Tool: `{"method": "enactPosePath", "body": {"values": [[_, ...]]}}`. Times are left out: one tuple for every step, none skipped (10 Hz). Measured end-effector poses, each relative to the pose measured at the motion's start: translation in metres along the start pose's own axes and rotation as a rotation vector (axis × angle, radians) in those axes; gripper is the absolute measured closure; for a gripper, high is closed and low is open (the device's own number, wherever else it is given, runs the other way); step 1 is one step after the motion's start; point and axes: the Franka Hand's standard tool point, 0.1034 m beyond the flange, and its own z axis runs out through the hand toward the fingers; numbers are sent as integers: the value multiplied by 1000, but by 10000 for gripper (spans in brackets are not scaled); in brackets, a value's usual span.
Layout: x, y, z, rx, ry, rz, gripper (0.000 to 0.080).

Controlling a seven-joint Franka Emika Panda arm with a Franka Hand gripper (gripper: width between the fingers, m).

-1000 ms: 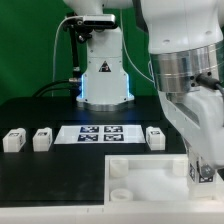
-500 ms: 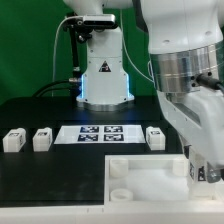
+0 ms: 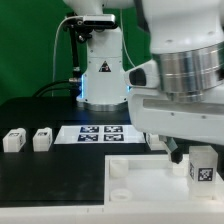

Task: Assemble one leg

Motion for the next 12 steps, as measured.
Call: {"method": "enactPosePath", "body": {"values": [[-4,-1,3,-11,13,-212,151],[-5,3,6,-16,13,-329,151],[-4,3,5,-15,14,-362,151],[-4,3,6,-14,13,-332,151],[-4,3,6,-14,13,-305,265],[-4,3,7,-14,12,-298,265],[-5,3,7,-12,11,-215,442],[-4,6,8,-14,12,-76,504],[-3,4,7,-8,10,67,504],[1,4,8,-8,-2,293,504],[1,3,9,13,-35,475,504],[2,2,10,36,-62,682,504]]}}
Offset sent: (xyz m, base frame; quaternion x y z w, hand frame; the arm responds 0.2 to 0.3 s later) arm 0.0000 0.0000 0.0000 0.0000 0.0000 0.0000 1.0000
